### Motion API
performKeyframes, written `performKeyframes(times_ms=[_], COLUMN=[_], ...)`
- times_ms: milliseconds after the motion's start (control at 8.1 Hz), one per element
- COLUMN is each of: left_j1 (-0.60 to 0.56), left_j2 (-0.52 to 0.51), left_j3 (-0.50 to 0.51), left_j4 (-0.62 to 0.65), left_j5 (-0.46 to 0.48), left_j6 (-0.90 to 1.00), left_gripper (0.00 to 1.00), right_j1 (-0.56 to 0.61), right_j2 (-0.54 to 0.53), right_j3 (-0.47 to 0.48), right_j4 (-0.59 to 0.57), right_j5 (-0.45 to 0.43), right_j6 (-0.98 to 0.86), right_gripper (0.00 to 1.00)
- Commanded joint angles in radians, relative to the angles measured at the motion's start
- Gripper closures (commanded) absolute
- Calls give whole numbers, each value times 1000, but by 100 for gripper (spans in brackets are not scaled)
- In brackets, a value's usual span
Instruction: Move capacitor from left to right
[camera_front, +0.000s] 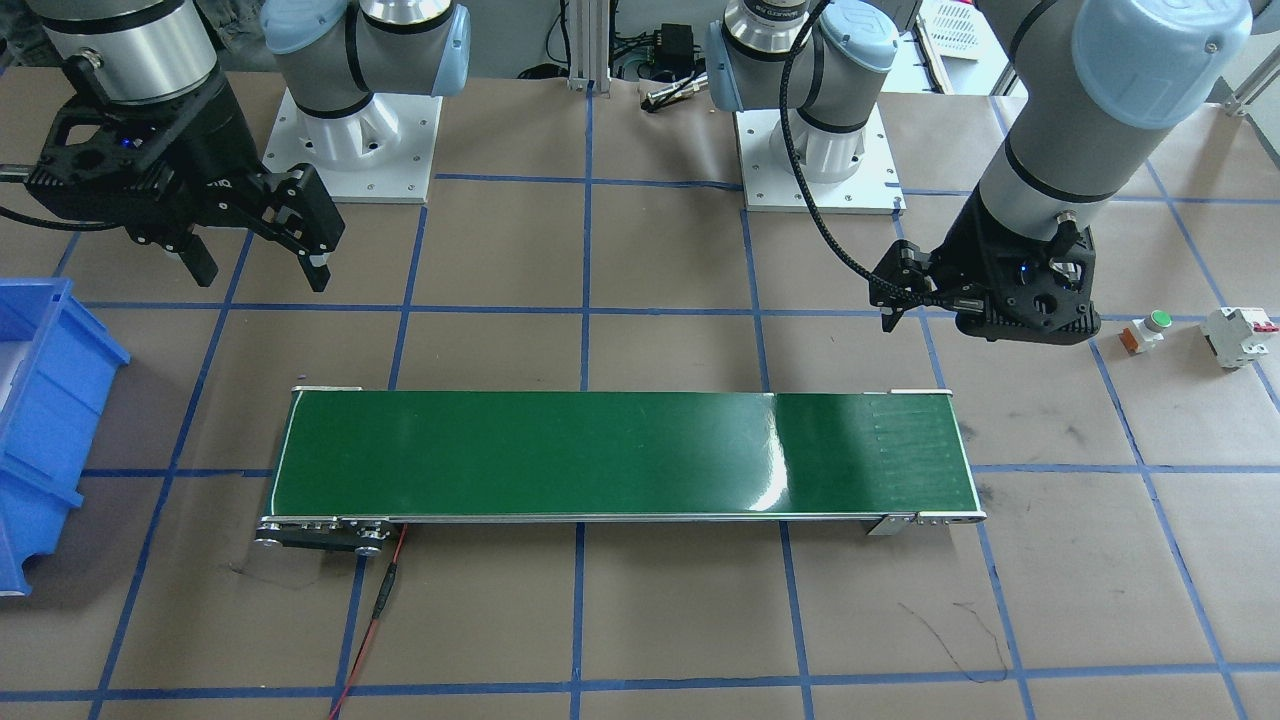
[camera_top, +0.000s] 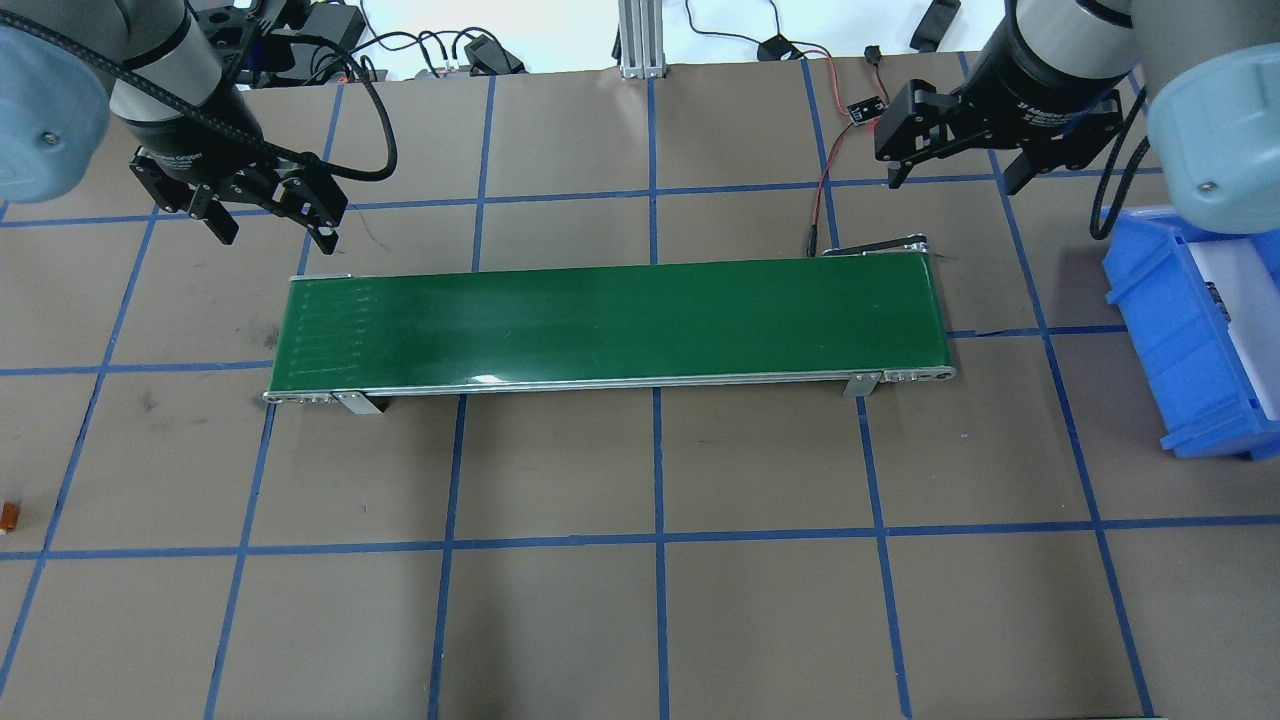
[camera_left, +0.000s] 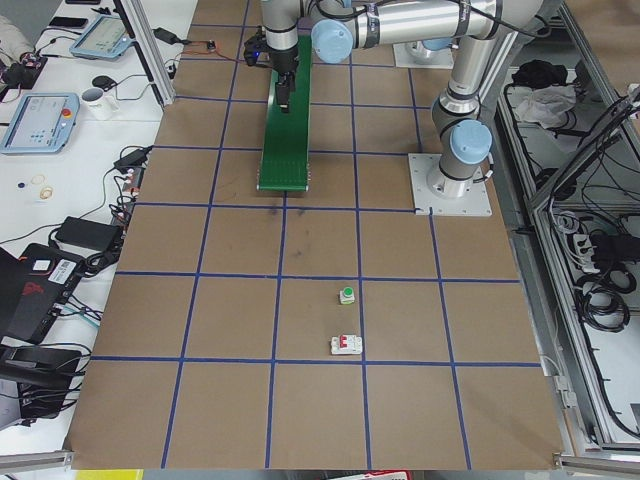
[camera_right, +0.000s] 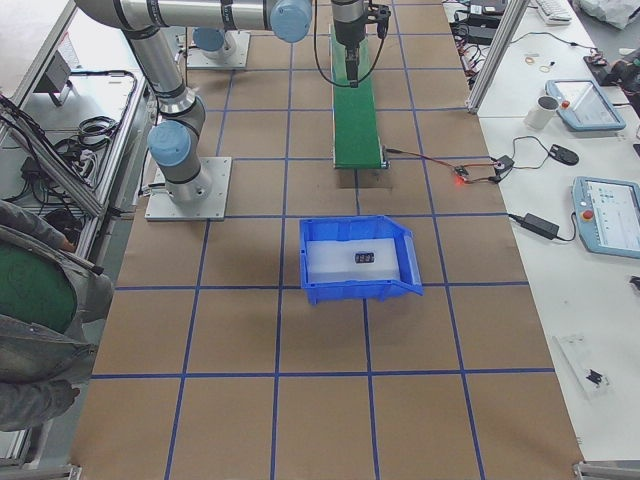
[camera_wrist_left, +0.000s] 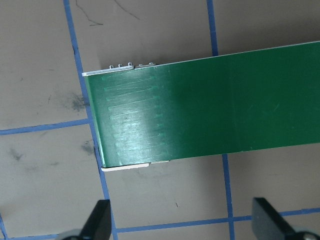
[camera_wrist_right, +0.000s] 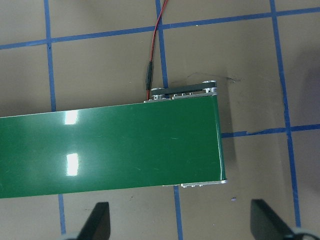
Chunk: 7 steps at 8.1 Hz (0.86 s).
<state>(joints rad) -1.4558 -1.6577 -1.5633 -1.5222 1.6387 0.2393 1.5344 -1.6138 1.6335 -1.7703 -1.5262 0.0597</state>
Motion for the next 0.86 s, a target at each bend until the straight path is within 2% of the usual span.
performKeyframes(times_ms=[0,741], left_j1=[2,2], left_j2=[1,-1], left_j3=[0,2], left_j4=[-4,-3], left_j5=[1,0], left_j6=[0,0], left_gripper=[0,0], right_j1=[21,21], right_j2=[6,8], right_j3=[0,0], right_j4=[-8,-8], right_j5=[-6,-11], right_j6=[19,2], right_gripper=[0,0])
